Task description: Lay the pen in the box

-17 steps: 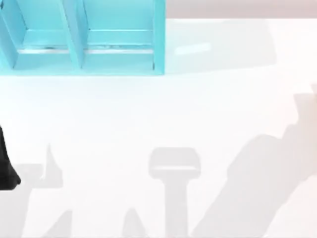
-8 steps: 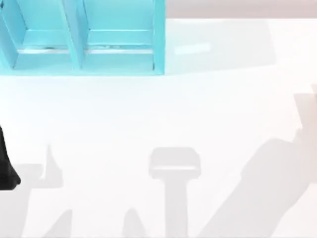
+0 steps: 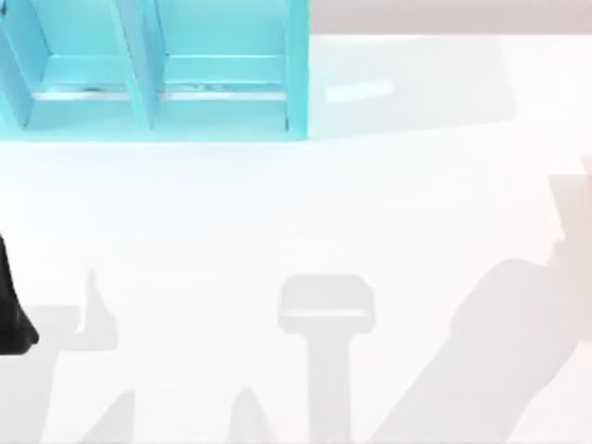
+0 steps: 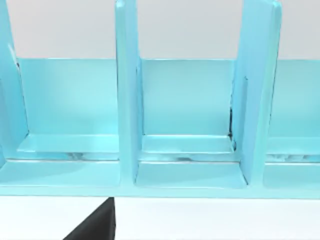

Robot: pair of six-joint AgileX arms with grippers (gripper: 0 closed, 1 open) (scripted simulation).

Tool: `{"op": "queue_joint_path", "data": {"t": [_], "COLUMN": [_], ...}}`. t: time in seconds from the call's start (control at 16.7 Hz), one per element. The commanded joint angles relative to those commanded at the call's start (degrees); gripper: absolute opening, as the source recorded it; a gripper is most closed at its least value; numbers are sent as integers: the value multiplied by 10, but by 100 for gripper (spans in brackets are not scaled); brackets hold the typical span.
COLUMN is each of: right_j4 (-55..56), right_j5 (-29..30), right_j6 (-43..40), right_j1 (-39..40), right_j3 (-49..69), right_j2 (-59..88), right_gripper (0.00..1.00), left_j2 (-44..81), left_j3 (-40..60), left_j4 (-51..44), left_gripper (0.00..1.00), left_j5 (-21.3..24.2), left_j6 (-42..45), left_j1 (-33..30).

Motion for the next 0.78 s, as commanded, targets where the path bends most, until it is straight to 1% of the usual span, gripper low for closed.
{"op": "queue_joint_path", "data": {"t": [0.42, 0.48, 0.78], "right_j4": [0, 0, 0], "right_j5": [0, 0, 0], "right_j6": [0, 0, 0], "right_j1": [0, 0, 0], "right_j3": [0, 0, 0], "right_j2": [0, 0, 0], "right_gripper": [98, 100, 100], "left_j2": [0, 0, 0], "left_j3": [0, 0, 0], "left_j4": [0, 0, 0], "left_gripper": [100, 100, 100], "left_j5": [0, 0, 0], "left_j6": [0, 0, 0], "left_j1": [0, 0, 0]}}
